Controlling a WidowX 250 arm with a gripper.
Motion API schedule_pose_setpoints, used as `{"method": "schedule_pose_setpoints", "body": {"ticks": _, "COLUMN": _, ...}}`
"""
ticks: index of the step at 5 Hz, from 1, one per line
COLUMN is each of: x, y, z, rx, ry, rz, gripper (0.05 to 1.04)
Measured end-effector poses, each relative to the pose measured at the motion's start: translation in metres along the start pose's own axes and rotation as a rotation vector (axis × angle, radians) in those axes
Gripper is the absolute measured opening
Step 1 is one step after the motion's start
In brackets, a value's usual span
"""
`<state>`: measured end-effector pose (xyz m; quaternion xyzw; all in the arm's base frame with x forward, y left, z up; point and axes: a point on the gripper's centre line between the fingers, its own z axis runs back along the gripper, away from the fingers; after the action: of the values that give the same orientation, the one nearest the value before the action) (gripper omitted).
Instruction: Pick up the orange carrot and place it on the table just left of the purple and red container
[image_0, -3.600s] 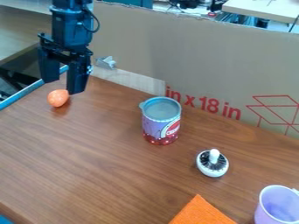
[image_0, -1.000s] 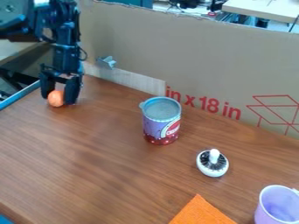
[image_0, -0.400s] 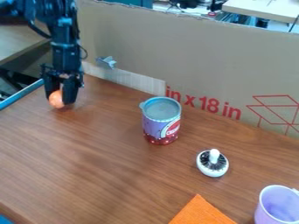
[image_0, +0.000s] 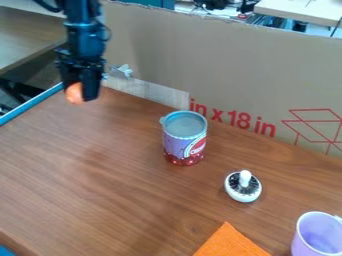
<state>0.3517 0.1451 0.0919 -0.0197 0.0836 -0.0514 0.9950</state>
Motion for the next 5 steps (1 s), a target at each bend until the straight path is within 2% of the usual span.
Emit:
{"method": "schedule_pose_setpoints", "body": {"ticks": 1, "x": 0.006, "y": -0.029, "z": -0.008, "rx": -0.047, "ry": 0.016, "rz": -0.093, "gripper": 0.660}}
{"method": "schedule_pose_setpoints", "body": {"ticks": 2, "x": 0.011, "y": -0.042, "z": -0.019, "rx": -0.079, "ry": 0.036, "rz": -0.120, "gripper": 0.660}}
{"method": "schedule_pose_setpoints", "body": {"ticks": 3, "x": 0.020, "y": -0.053, "z": -0.041, "rx": -0.097, "ry": 0.092, "rz": -0.150, "gripper": 0.660}}
{"method": "schedule_pose_setpoints", "body": {"ticks": 5, "x": 0.031, "y": -0.052, "z": -0.060, "rx": -0.119, "ry": 0.131, "rz": -0.119, "gripper": 0.660}}
